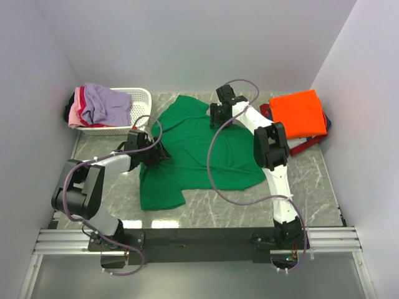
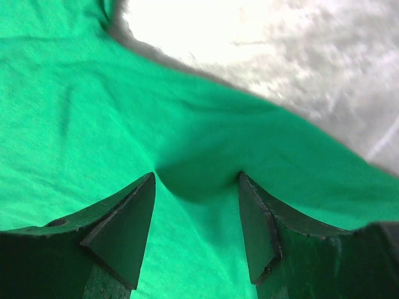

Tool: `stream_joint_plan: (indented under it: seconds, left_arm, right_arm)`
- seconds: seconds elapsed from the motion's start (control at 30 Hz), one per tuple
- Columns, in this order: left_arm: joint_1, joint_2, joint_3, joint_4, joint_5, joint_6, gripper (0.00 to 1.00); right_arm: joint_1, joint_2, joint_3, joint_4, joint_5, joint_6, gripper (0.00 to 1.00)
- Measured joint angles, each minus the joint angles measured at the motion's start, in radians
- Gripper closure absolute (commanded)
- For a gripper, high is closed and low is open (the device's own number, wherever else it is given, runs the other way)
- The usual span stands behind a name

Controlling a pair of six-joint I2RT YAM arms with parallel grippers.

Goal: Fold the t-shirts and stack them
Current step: Flatten the tshirt out

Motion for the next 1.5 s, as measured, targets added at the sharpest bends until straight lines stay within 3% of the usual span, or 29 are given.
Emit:
stream_joint_plan:
  seconds: [0.17,0.33,0.43,0.63,0.87,1.13,1.33,1.5]
  left_arm:
    - [0.000,-0.006,0.008,-0.029,-0.003,0.004,0.28]
    - [-0.007,-0.028,0.068,-0.093,-0.028,0.017,0.28]
    - [-0.027,-0.040,0.146,-0.114,-0.045,0.020,0.28]
    - [-0.102,-0.032,0.297,-0.117,-0.064,0.024,0.28]
    - [-0.161,0.137,0.393,-0.108,-0.051,0.024,0.28]
    - [-0.202,0.329,0.587,-0.172,-0.055,0.048,0.28]
    - [-0.206,0.454,0.765,-0.179,-0.056,0.066,0.28]
    - [-0.198,0.521,0.792,-0.198,-0.059,0.070,0.28]
  right_arm:
    - [0.000,0.063,0.116,-0.023,-0.044,-0.001,0.37]
    - [0.003,0.053,0.114,-0.006,-0.071,-0.008,0.37]
    - [0.005,-0.026,0.020,0.030,-0.058,-0.011,0.37]
    - [0.005,-0.334,-0.199,0.084,0.036,-0.026,0.36]
    - [-0.016,-0.565,-0.438,0.170,0.146,-0.026,0.36]
    - [-0.074,-0.571,-0.729,0.192,0.183,0.000,0.36]
    - [-0.080,-0.539,-0.717,0.215,0.177,0.009,0.36]
    - [-0.080,-0.459,-0.661,0.217,0.148,0.021,0.36]
